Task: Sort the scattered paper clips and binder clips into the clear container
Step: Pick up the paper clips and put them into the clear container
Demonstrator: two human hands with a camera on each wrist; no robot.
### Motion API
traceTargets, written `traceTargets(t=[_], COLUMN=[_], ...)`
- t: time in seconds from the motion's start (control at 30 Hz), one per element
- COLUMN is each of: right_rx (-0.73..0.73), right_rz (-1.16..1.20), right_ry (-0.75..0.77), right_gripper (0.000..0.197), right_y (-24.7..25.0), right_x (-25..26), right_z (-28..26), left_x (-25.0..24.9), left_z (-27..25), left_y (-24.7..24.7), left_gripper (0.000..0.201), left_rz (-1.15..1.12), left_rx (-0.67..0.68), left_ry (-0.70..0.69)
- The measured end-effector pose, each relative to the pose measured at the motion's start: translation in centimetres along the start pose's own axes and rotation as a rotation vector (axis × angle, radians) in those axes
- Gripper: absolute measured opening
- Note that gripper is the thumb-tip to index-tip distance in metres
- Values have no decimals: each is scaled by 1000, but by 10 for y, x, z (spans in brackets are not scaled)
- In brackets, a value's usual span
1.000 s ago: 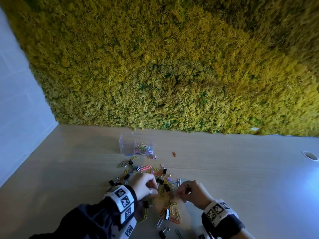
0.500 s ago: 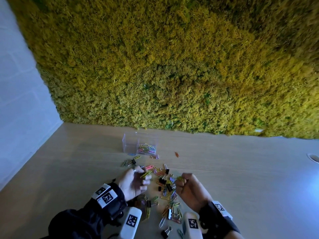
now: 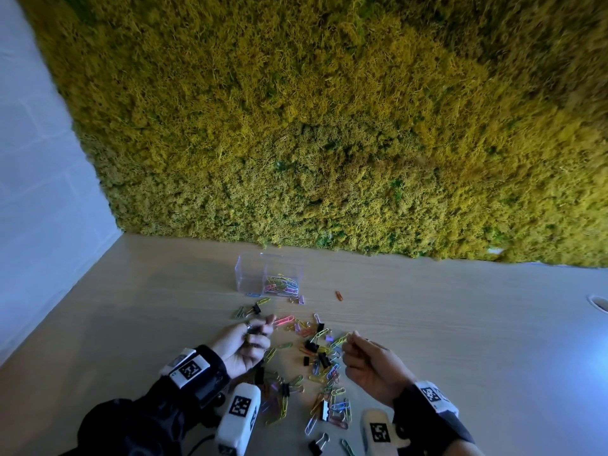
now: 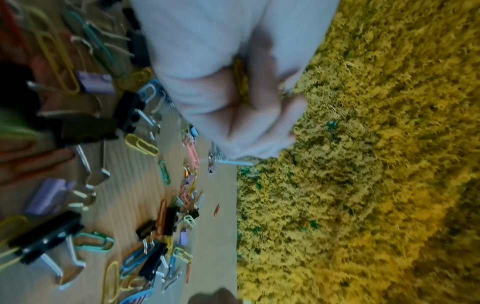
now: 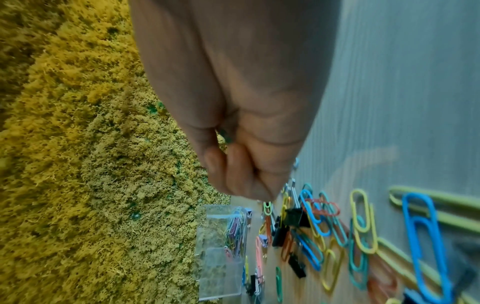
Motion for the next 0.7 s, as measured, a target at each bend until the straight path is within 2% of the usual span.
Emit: traceTargets(t=[0.03, 0.07, 0.13, 0.2, 0.3, 0.37, 0.43, 0.5, 0.53, 0.63, 0.7], right_rx=[-33, -65, -153, -234, -231, -135, -42, 29, 57, 225, 281], right_rz=[-56, -133, -337, -588, -1021, -1404, -1709, -1847, -1867, -1967, -2038], right_ry=[-16, -32, -46, -15, 1, 62, 59, 33, 36, 111, 63], right_gripper=[13, 14, 19, 27, 36, 27, 5, 31, 37, 36, 33], right_y=[1, 3, 3, 5, -6, -18, -31, -49, -62, -86, -92], right_x=[1, 2, 5, 9, 13, 12, 7, -1, -3, -19, -28], right_z=[-2, -4, -10, -14, -7, 9, 28, 46, 52, 72, 80], left_x=[-3, -6, -15, -25, -36, -42, -46, -47, -47, -43, -40], left_z=[-1, -3, -6, -10, -11, -8, -3, 0, 1, 3, 3], left_y=[3, 6, 15, 21, 24, 21, 21, 23, 25, 29, 30], left_gripper=[21, 20, 43, 50, 38, 23, 8, 14, 18, 26, 31], left_rz=[25, 64, 190, 420, 1023, 1472, 1729, 1886, 1935, 2011, 2090], left_rx=[-42, -95, -222, -341, -485, -529, -539, -552, -538, -387, -315], left_ry=[-11, -22, -39, -78, -135, -170, -132, -57, -45, -18, 28])
Point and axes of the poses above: each hand's wrist, its own z-axis towards the middle knuckle, its own y-axis out of the back of the hand, x = y × z, the point moved 2 cm from there along z, towards the middle knuckle, and after that the axes turned 3 degrees about x, right-handed, at the moved point
